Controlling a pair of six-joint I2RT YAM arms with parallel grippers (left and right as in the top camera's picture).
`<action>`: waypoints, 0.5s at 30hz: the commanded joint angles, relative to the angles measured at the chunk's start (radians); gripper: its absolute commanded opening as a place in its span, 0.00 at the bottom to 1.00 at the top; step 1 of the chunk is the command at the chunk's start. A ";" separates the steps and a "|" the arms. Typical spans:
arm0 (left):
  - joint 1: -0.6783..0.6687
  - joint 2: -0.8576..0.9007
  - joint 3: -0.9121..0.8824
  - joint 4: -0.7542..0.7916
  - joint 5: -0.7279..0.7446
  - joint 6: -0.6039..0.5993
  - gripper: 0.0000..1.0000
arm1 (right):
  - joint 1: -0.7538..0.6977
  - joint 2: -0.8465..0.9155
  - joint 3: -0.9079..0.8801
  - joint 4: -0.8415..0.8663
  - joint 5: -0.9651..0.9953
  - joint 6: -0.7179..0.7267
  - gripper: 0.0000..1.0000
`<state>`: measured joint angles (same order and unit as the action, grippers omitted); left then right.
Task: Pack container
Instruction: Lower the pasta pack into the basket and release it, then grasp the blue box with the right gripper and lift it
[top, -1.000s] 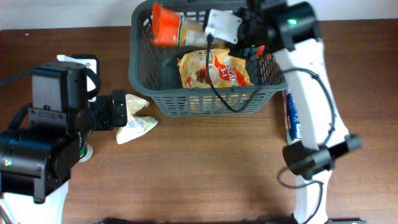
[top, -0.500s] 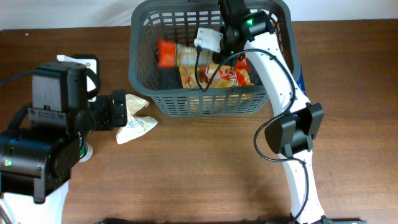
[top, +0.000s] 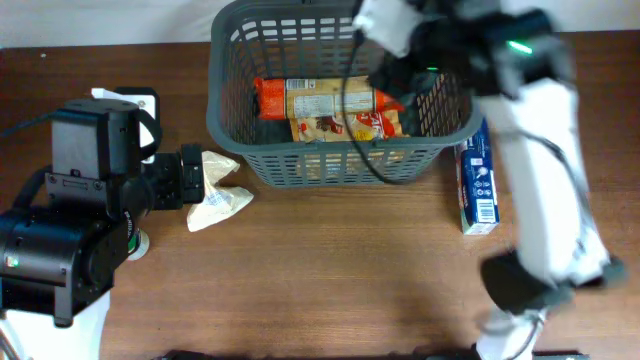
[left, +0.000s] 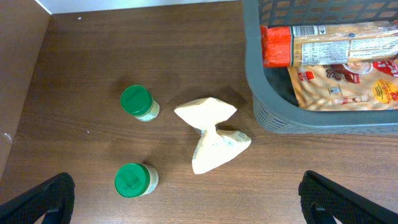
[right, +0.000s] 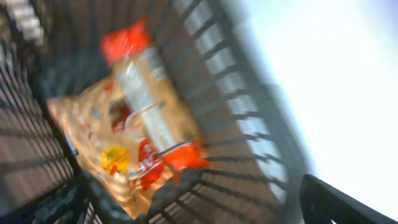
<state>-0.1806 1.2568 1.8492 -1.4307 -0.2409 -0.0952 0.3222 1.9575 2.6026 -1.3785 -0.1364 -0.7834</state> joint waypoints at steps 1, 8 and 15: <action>0.007 -0.001 0.002 0.000 -0.010 -0.010 0.99 | -0.111 -0.179 0.021 0.020 -0.010 0.264 0.99; 0.007 -0.001 0.002 0.000 -0.010 -0.010 0.99 | -0.546 -0.264 -0.015 0.111 -0.021 0.772 0.99; 0.007 -0.001 0.002 0.000 -0.010 -0.010 0.99 | -0.705 -0.143 -0.344 -0.008 -0.038 0.875 0.96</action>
<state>-0.1806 1.2568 1.8496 -1.4307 -0.2409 -0.0952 -0.3645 1.7035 2.4409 -1.3762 -0.1478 -0.0154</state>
